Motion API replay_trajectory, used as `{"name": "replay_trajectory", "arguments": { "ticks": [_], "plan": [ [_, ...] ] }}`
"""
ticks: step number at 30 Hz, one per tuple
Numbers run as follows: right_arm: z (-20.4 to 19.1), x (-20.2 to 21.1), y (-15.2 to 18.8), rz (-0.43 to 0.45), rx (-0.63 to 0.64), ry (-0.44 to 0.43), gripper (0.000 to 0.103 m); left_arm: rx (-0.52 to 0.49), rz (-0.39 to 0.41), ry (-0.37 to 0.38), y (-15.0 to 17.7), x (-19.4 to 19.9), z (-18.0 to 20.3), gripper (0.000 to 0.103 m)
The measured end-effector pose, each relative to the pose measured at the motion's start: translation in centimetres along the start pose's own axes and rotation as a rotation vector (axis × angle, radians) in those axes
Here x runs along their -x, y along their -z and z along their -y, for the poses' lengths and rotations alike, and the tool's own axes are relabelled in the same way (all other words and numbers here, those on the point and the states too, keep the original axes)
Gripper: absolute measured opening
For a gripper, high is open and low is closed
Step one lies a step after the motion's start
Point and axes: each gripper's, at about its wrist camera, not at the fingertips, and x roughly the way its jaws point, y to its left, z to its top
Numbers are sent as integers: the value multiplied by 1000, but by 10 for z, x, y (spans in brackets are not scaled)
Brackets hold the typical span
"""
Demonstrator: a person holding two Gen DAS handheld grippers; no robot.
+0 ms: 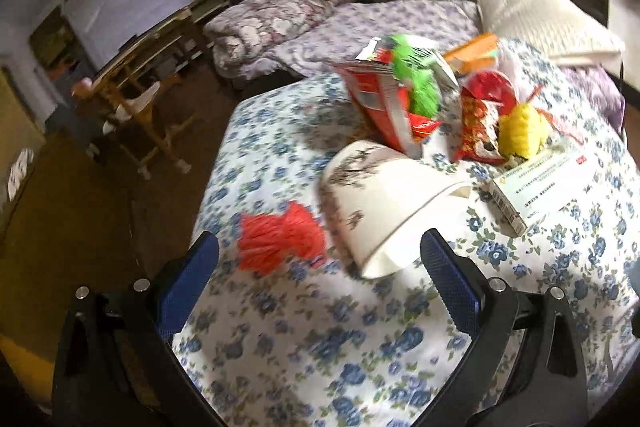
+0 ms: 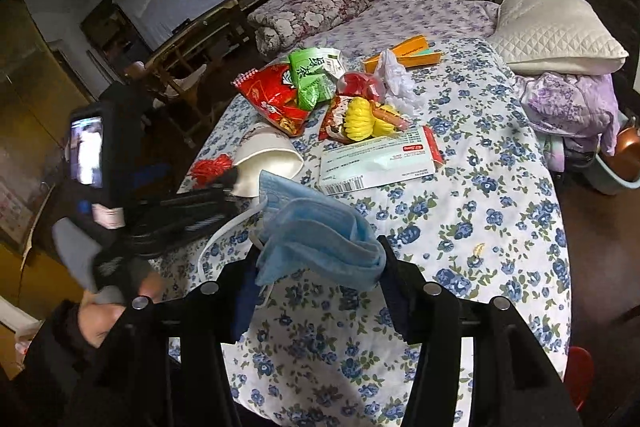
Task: Collect trash
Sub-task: 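Grasp the white paper cup rim with the left gripper and lift it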
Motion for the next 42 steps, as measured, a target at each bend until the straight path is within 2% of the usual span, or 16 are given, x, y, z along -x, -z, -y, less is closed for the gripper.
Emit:
{"name": "replay_trajectory", "arguments": {
  "ticks": [5, 7, 9, 10, 12, 15, 19, 23, 29, 32, 37, 40, 42],
  "plan": [
    [-4, -2, 2, -11, 4, -22, 55, -51, 9, -7, -11, -18, 15, 96],
    [-5, -3, 2, -12, 4, -26, 55, -59, 23, 20, -13, -19, 19, 95],
    [-4, -4, 2, -10, 0, -27, 55, -59, 36, 44, -15, -22, 22, 74],
    [-4, -4, 2, -9, -3, -27, 55, -60, 28, 59, -16, -24, 23, 68],
    [-4, -5, 1, -6, -8, -29, 55, -50, 6, 82, -16, -31, 21, 46],
    [-3, -5, 1, 2, -7, -28, 55, -19, -11, 106, -12, -34, 15, 32],
    [-4, -5, 1, 10, -6, -28, 55, 47, 10, 179, -10, -21, -3, 13],
    [-6, -3, 2, 14, -2, -34, 55, 70, 52, 226, -7, 7, -11, 11],
    [-8, -1, 3, 21, -3, -27, 54, 68, 96, 252, 1, 39, -9, 11],
    [-10, 2, 4, 31, -1, -18, 54, 84, 93, 272, 6, 46, -10, 11],
    [-14, 5, 6, 37, 1, -3, 54, 88, 77, 303, 13, 53, -14, 5],
    [-15, 6, 7, 40, 2, 1, 54, 53, 56, 287, 20, 52, -11, 7],
    [-15, 5, 7, 39, 3, -2, 54, 45, 19, 302, 21, 47, -10, 12]
  ]
}}
